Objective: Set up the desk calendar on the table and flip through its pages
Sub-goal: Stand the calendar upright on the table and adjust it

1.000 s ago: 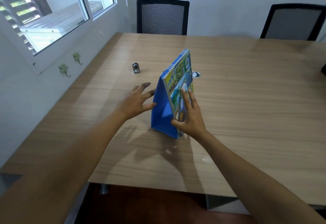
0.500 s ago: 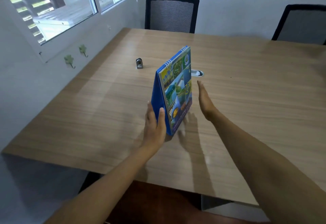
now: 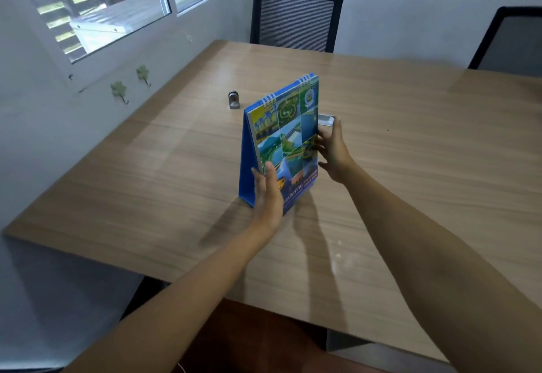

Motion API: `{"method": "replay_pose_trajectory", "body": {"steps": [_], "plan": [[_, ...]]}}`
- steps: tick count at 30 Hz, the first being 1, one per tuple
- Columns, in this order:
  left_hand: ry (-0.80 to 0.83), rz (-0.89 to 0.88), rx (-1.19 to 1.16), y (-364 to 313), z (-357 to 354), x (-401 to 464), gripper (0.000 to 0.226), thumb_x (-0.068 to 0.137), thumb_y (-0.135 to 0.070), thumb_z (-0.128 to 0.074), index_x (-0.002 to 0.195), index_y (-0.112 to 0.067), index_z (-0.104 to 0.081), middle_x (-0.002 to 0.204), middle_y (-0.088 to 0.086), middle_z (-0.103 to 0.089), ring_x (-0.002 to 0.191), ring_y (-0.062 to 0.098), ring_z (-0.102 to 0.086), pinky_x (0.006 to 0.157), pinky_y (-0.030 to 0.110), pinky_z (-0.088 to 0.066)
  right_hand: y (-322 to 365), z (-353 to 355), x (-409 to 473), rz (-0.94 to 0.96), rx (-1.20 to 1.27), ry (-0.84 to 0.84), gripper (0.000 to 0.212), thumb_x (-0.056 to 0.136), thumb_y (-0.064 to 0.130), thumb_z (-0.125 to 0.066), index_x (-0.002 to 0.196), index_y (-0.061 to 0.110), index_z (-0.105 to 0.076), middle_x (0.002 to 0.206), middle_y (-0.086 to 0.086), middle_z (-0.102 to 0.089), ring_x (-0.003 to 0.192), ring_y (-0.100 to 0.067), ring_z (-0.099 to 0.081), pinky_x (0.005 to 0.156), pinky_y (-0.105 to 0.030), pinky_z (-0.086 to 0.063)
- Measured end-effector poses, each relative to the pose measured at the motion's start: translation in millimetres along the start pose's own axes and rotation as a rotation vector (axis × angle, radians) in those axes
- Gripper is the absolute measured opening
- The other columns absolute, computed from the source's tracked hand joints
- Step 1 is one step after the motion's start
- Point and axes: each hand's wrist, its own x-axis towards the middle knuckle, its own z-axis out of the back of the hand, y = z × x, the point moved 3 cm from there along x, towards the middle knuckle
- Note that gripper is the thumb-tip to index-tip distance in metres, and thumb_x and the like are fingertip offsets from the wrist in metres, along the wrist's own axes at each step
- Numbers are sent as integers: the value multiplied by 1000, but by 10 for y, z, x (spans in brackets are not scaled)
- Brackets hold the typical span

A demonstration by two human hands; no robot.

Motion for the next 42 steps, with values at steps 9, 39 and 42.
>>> {"method": "replay_pose_trajectory", "body": {"steps": [9,39,42], "plan": [[94,-15,61,-226,344,577,72,92,-63,1,109,-28,-59,90,-12,-76,84,-3,-71,76,17,-56,-244,143,-399,-9,111,-63,68,94,60,5,137,37,-41,129,13,-51,123,-5,-39,113,-44,-14],[-119,-59,213,-307,683,542,64,96,-58,-22,117,-15,-64,113,2,-60,109,18,-55,91,33,-42,-233,18,-886,100,-48,-336,51,99,44,-38,133,9,-54,118,2,-61,103,-9,-58,86,-20,-45],[-148,-112,278,-347,819,547,31,93,-38,-43,79,-18,-62,87,10,-66,85,23,-61,86,48,-52,-185,119,-956,190,-120,-453,36,91,21,-62,123,3,-58,99,-6,-62,78,-8,-60,63,-13,-45]]}}
